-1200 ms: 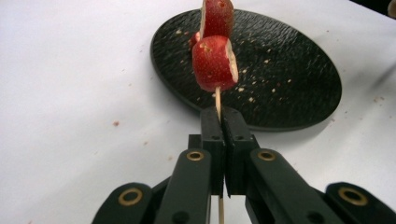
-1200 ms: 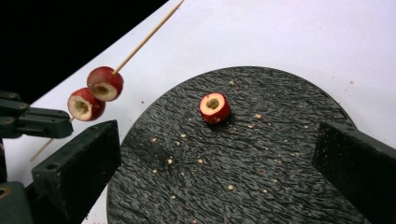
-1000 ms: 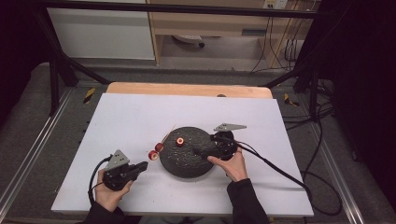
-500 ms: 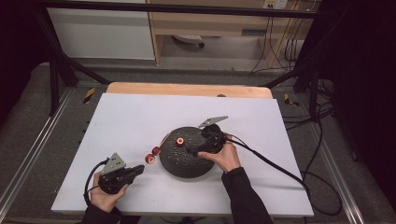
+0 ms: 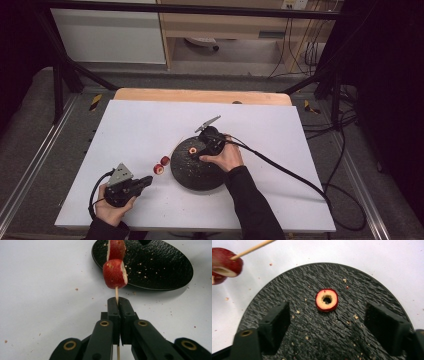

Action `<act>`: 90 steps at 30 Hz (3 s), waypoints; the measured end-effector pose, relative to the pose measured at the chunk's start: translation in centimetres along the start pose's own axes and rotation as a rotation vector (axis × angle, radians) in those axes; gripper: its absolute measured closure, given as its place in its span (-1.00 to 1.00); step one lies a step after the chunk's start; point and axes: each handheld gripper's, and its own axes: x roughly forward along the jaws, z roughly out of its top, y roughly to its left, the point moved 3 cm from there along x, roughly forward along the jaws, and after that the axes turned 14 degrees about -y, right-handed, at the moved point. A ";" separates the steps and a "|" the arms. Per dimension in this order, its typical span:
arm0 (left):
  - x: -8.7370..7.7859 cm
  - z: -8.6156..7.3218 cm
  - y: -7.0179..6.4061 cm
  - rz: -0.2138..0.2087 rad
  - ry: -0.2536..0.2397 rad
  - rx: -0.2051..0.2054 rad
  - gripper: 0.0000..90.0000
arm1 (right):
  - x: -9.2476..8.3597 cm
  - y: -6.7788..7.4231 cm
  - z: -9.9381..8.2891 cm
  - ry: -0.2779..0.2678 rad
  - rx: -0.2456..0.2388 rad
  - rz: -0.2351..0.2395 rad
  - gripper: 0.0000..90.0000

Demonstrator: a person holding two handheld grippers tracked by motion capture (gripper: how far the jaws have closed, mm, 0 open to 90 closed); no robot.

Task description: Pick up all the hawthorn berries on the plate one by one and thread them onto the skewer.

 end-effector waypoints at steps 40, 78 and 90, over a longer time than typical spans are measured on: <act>0.1 0.0 0.1 -0.004 -0.001 -0.009 0.96 | 3.7 -0.7 1.0 0.130 0.007 0.033 0.38; 0.2 0.0 -0.5 -0.011 -0.005 0.004 0.96 | -2.8 -0.7 0.7 -0.004 0.119 0.015 0.40; 0.2 0.1 -1.0 -0.020 -0.012 0.010 0.96 | -4.8 -0.3 -1.6 -0.182 0.224 0.046 0.40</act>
